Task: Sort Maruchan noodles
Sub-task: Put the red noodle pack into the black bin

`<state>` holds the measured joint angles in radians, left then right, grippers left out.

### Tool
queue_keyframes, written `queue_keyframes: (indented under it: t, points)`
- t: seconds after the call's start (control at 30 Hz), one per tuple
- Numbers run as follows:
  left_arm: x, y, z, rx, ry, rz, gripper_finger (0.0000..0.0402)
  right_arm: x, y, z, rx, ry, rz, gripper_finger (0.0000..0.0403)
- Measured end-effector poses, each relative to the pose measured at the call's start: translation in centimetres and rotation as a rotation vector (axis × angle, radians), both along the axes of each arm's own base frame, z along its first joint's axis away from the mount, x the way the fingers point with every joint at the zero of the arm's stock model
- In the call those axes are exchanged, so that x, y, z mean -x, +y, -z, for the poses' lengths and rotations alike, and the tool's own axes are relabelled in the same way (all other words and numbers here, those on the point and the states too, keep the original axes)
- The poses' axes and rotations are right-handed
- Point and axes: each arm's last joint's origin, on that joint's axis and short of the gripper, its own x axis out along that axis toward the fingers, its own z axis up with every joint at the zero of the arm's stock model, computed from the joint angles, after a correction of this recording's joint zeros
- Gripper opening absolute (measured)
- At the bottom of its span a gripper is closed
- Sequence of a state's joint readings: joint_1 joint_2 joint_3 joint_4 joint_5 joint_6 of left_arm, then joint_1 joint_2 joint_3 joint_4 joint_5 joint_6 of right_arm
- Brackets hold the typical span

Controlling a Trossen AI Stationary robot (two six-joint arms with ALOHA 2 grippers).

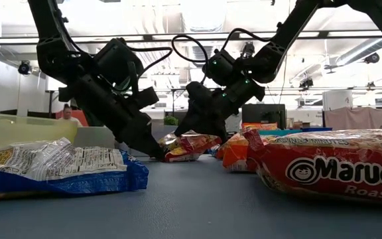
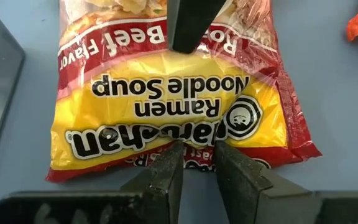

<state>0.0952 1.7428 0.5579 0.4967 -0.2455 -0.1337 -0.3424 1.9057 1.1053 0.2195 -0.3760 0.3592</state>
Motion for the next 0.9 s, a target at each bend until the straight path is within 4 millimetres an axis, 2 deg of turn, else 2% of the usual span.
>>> queue_keyframes:
  t: [0.53,0.9]
  points:
    - [-0.06,0.01,-0.14,0.004,-0.012,-0.005,0.0075,-0.01,-0.01,-0.01,0.002,-0.001,0.002,0.0216]
    - [-0.1,0.0,-0.19,0.003,-0.014,-0.005,0.0075,-0.01,0.03,-0.16,0.014,-0.013,-0.028,0.0118]
